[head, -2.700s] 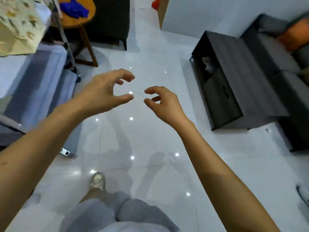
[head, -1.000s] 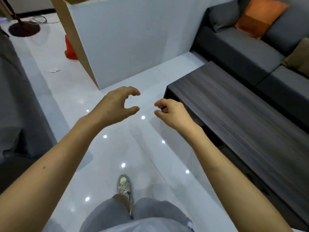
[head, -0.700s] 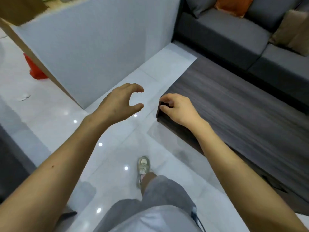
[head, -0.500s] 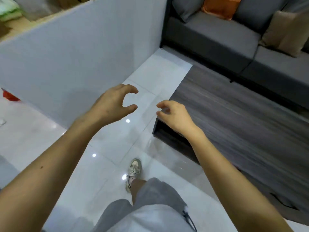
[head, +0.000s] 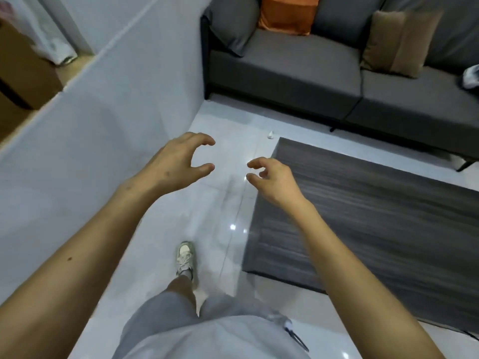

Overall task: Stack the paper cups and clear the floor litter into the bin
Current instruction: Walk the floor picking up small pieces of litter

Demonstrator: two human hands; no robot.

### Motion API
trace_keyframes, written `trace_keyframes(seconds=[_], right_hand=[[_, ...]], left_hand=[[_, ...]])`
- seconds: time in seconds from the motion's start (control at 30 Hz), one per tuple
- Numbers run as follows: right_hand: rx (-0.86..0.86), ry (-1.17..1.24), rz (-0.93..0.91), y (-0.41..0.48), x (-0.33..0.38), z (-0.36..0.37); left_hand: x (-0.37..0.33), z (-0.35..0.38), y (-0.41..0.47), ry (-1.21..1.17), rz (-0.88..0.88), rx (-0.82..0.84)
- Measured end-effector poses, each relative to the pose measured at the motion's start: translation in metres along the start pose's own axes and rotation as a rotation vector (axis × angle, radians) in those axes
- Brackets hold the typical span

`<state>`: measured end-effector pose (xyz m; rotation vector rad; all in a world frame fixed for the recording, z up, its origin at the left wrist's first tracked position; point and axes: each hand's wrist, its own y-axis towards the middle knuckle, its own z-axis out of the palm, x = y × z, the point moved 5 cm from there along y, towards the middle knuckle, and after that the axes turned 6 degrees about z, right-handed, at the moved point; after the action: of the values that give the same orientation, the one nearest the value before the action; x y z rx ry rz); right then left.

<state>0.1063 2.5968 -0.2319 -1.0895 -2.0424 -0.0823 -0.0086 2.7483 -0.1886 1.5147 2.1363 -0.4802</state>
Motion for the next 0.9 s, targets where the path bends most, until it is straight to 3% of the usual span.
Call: trace_keyframes(seconds=[0.23,0.43,0.9], right_hand=[[-0.171,0.083,0.187,0.131,0.024,-0.037],[-0.282,0.152,0.326,0.239,0.000,-0.080],[-0.334,0.194,0.477,0.463,-0.073,-0.212]], left_hand=[[0.037,-0.028,0.173,-0.041,0.149,0.147],[0.040,-0.012,0.319,-0.031,0.267,0.258],[0.000,0.056,0.623,0.056,0.421,0.469]])
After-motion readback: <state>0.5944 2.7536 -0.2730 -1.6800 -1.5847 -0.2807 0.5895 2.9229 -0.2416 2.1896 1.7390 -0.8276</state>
